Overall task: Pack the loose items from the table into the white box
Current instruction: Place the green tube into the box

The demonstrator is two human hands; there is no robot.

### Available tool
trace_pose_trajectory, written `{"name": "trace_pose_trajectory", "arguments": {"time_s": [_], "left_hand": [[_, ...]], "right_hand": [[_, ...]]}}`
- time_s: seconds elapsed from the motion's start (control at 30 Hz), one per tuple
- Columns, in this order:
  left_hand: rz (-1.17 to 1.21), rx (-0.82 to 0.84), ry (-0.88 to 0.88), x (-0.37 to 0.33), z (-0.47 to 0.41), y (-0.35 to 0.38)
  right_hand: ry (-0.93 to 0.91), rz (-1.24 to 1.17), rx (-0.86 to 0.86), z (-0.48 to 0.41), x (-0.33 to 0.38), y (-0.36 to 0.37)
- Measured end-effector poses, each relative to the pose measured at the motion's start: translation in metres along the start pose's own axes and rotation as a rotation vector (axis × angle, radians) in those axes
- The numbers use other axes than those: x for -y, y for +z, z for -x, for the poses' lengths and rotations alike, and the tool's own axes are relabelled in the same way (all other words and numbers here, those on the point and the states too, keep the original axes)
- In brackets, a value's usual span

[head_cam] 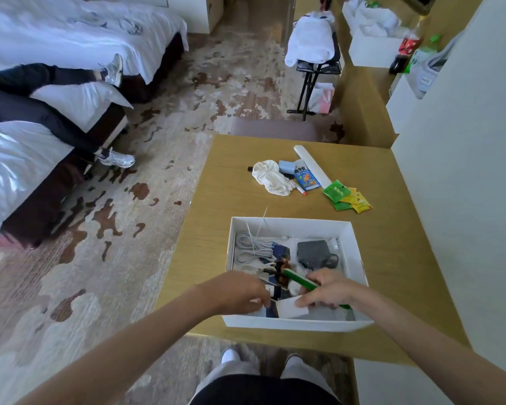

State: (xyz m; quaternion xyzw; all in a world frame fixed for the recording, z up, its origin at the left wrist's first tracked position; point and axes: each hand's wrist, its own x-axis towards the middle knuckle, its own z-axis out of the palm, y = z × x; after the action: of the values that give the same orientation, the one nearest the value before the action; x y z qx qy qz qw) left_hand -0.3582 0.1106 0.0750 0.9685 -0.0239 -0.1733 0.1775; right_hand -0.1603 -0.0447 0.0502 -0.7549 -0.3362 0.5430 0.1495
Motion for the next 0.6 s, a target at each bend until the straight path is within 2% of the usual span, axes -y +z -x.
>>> {"name": "trace_pose_trajectory", "arguments": {"time_s": [0.13, 0.6], "left_hand": [[-0.051, 0.078, -0.079, 0.0, -0.001, 0.01], [-0.176, 0.112, -0.179, 0.009, -0.012, 0.02]], "right_hand": [[0.038, 0.056, 0.011, -0.005, 0.0, 0.018], [-0.044, 0.214, -0.1, -0.02, 0.0, 0.043]]}}
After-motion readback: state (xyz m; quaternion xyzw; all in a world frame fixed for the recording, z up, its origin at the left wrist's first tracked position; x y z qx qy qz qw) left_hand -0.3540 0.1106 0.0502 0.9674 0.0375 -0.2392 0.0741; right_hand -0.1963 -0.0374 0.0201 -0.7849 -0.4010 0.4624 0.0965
